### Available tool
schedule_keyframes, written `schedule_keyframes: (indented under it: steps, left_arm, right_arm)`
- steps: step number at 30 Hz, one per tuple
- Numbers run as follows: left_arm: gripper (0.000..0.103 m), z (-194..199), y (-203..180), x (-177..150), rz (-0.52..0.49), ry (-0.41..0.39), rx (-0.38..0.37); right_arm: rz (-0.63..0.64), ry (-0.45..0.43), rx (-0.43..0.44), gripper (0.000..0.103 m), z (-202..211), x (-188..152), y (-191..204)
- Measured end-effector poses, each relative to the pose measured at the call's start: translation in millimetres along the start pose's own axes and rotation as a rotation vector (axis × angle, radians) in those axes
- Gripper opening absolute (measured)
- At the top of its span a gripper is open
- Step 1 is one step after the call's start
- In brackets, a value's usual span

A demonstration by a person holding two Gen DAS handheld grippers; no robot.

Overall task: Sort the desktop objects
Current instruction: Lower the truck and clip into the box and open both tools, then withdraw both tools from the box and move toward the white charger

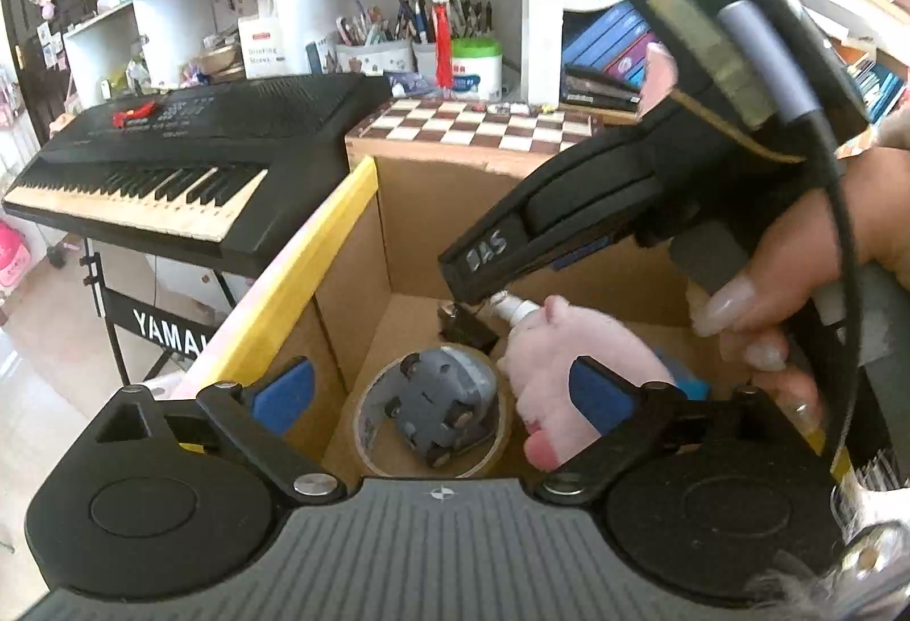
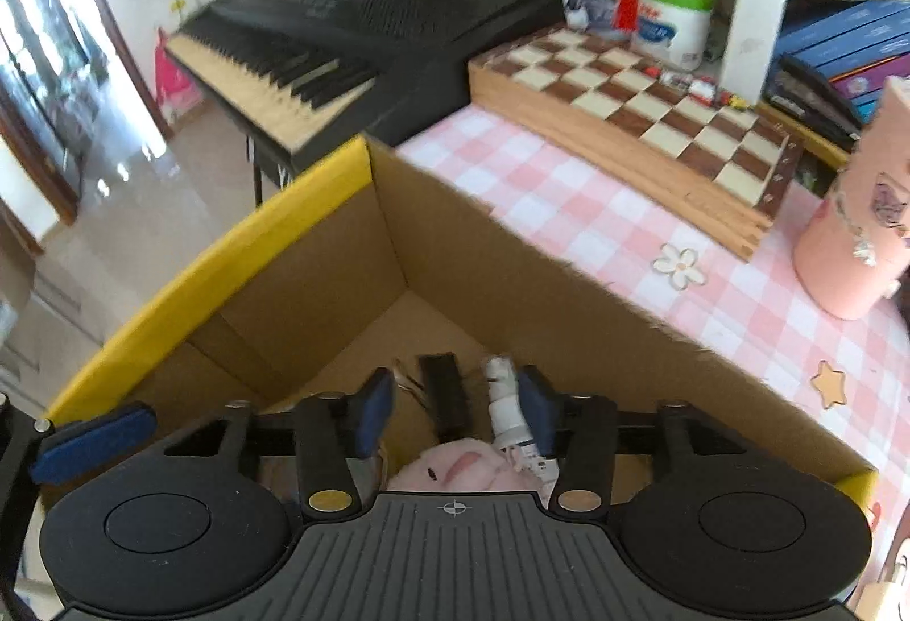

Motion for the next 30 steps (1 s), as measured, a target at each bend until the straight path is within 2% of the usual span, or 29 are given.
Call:
schedule_keyframes:
  steps: [7, 12, 22, 30]
  left_arm:
    - [0.101, 42, -2, 6, 0.008, -0.095, -0.012]
    - [0.103, 68, 7, 7, 0.035, -0.141, -0.013]
    - [0.103, 113, 15, 2, 0.054, -0.220, -0.021]
    - [0.103, 136, 16, -17, 0.051, -0.230, -0.048]
  right_arm:
    - [-0.048, -0.192, -0.011, 0.053, 75, -2, -8]
    - [-0.105, -0.312, -0.042, 0.054, 125, -15, -16]
    - [-0.217, -0.422, -0.155, 0.054, 182, -58, -29]
    - [-0.325, -0.464, -0.250, 0.054, 212, -108, -23]
Point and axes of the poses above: each gripper's, at about its wrist camera, not at the fingertips, and z roughly against the way its jaws point, y to its left, x to its top, the point moved 6 cm from there along -z, roughly the way its jaws point
